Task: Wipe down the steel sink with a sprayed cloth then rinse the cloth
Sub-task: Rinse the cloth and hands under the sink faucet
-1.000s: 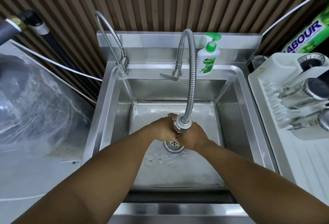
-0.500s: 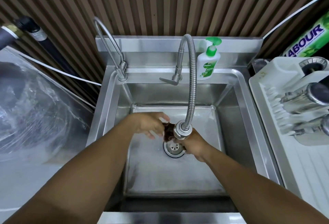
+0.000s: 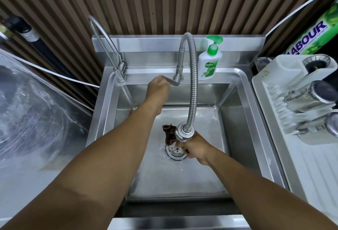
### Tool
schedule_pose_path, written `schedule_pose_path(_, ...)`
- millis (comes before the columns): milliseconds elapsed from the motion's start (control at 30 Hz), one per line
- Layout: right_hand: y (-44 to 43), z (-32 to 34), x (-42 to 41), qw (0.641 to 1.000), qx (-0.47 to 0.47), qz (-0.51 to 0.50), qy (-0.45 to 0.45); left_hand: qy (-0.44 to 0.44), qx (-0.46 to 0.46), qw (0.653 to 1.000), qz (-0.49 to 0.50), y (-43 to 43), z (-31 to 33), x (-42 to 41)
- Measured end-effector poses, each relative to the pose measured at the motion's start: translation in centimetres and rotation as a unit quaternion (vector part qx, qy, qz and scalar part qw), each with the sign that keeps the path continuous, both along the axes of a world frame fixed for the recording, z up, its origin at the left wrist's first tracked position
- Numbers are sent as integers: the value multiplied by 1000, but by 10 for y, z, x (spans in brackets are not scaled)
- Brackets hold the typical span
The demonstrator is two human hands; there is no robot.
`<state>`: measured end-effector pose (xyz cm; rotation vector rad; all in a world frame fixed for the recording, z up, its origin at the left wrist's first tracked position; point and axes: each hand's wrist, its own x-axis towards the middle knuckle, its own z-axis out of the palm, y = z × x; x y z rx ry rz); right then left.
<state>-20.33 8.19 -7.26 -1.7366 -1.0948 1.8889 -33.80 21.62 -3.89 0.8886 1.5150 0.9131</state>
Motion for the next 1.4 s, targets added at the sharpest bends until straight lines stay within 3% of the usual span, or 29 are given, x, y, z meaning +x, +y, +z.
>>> schedule_pose_path(100, -1, -7, -1, 1000, -22, -14, 1, 159, 131, 964, -170, -6, -5, -7)
schedule_pose_path(167, -2, -10, -2, 999, -34, -13, 2, 295, 151, 904, -268, -3, 1, -14)
schedule_pose_path(233, -2, -11, -4, 999, -42, -18, 8, 374, 133, 855, -334, -1, 9, -22)
schedule_pose_path(300, -3, -11, -5, 998, -52, -27, 10, 391, 124, 826, -387, -7, 10, -33)
schedule_pose_path(467, -15, -12, -1, 994, -91, -61, 30, 359, 18, 814, -457, -77, -8, -76)
schedule_pose_path(533, -29, -9, 0, 990, -112, -74, 42, 367, -2, 794, -484, -123, -11, -87)
schedule_pose_path(700, -63, -4, -16, 977, -177, -80, 92, 483, 133, 725, -472, -211, -32, -58)
schedule_pose_path(900, -91, 13, -27, 972, -172, -50, 151, 520, 203, 734, -386, -229, -31, -31)
schedule_pose_path(1167, -76, 45, -13, 990, -9, 137, 36, 548, 183, 695, -428, -204, 0, -33)
schedule_pose_path(1333, -73, 53, -6, 943, 109, 289, -126, 572, 155, 640, -489, -196, 11, -27)
schedule_pose_path(1400, -75, 48, -7, 903, 159, 331, -222, 556, 121, 635, -523, -194, 10, -24)
